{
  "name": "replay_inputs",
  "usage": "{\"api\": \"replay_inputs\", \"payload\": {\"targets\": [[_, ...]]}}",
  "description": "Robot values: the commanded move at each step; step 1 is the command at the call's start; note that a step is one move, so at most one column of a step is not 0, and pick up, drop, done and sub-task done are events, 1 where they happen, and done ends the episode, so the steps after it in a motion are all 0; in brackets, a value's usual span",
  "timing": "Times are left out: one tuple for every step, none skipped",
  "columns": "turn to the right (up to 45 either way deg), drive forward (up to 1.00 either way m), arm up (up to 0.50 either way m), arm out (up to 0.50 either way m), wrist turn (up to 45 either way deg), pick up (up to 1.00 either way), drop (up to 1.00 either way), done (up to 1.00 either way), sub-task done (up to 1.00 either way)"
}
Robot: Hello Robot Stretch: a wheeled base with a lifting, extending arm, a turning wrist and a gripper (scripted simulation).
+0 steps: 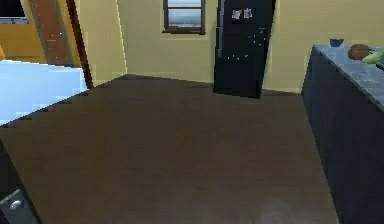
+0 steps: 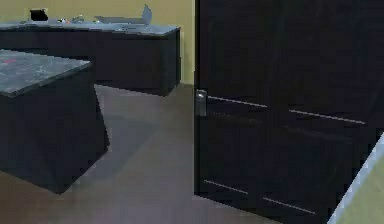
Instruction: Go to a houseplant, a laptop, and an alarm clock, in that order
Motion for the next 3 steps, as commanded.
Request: {"api": "replay_inputs", "payload": {"targets": [[0.0,0.95,0.00,0.00,0.0,0.00,0.00,0.00,0.00],[-45.0,0.00,0.00,0.00,0.0,0.00,0.00,0.00,0.00],[-24.0,0.00,0.00,0.00,0.0,0.00,0.00,0.00,0.00]]}}
